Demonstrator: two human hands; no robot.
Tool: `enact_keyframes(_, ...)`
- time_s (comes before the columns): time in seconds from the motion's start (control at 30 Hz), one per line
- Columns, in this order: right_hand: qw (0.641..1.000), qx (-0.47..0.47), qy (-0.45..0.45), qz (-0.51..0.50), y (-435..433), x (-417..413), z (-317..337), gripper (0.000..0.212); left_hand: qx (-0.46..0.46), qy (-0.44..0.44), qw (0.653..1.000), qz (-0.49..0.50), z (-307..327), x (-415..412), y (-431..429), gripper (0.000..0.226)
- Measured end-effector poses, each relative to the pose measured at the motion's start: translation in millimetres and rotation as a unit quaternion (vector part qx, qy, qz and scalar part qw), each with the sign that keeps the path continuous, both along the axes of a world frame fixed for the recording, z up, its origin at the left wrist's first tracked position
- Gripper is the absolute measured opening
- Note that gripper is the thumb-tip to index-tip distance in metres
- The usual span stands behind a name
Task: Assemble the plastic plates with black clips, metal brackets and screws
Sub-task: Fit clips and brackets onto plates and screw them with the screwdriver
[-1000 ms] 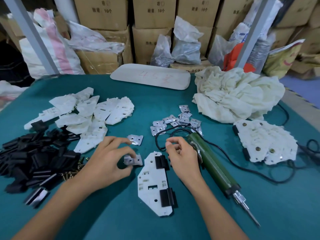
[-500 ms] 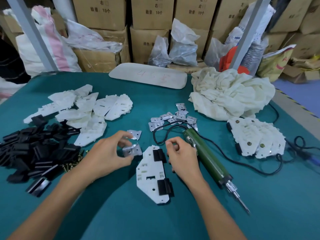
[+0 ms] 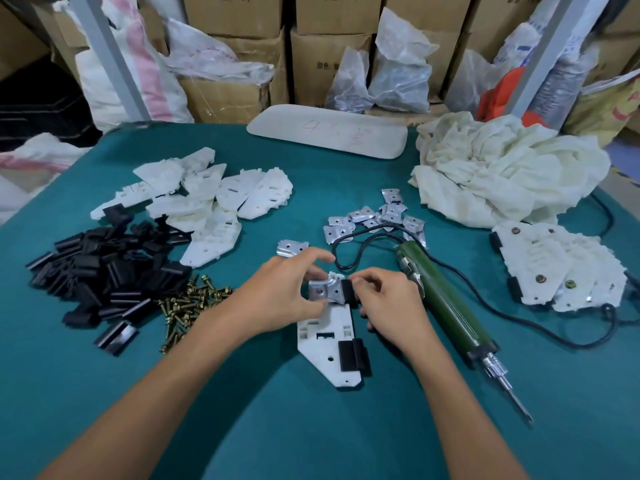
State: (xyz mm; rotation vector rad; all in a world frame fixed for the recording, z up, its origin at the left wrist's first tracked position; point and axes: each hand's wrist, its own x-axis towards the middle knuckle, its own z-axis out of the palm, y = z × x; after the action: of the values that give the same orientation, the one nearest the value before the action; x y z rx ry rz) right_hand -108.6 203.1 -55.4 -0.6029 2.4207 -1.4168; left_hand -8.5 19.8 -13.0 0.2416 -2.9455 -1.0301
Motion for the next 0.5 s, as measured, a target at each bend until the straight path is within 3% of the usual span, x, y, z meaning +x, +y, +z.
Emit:
enact_keyframes(0.2, 0.987, -0.108, -0.114, 0.016, -3.3, 2.2, 4.7, 0.01, 0.015, 0.025, 0.999, 0.035, 0.2, 1.4, 1.3, 0.06)
enact_keyframes(0.4, 0.967, -0.159, -0.193, 0.043, -4.9, 6.4, 5.8, 0.007, 0.017, 0.047, 0.999, 0.014, 0.7, 5.5, -3.4, 0.061)
enact_keyframes(0.5, 0.961, -0.175, -0.21, 0.042, -6.3, 8.8, 9.5, 0.016, 0.053, 0.089, 0.994, 0.029, -7.6, 9.5, 0.3, 0.056)
